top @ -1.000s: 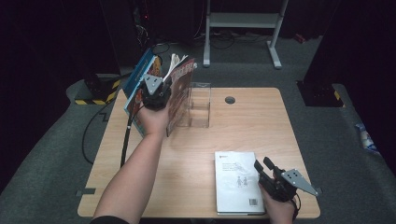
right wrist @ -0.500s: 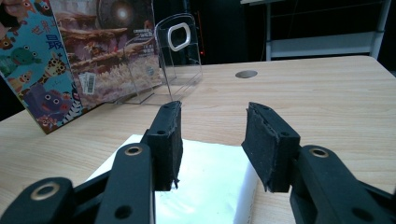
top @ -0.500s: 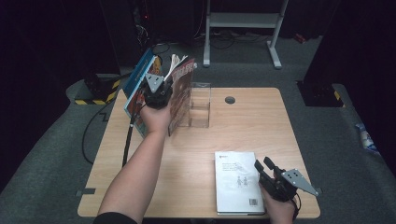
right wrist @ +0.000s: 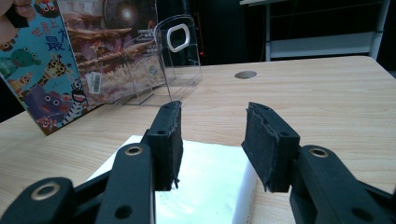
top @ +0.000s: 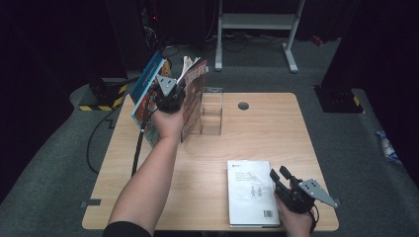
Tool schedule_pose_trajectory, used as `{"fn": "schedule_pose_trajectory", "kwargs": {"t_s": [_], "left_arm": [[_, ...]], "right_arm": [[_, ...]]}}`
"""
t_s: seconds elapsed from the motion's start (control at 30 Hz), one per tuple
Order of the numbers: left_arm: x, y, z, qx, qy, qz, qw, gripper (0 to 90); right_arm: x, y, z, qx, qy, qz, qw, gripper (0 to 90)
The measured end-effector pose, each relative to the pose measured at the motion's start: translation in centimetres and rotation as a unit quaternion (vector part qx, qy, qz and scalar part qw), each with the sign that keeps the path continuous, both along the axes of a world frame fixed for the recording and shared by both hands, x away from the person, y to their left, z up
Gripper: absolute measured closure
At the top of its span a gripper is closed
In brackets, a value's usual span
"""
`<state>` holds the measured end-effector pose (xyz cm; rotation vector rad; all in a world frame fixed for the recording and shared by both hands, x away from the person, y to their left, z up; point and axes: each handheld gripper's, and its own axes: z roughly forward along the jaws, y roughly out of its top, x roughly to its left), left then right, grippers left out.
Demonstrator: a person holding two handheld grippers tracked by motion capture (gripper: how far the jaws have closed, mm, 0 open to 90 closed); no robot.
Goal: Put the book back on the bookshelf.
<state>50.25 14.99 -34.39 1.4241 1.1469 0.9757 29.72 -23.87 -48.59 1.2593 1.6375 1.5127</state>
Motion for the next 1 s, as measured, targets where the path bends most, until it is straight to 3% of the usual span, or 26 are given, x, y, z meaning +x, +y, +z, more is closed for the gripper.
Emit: {"fn": "schedule_pose_trajectory", "kwargs": {"t_s": [1.0], "left_arm": [[0.8, -1.9, -0.4, -0.009, -0.011, -0.010, 0.9998, 84.1]], "right_arm": [[0.1, 0.0, 0.0, 0.001, -0.001, 0.001, 1.0000, 56.2]]}}
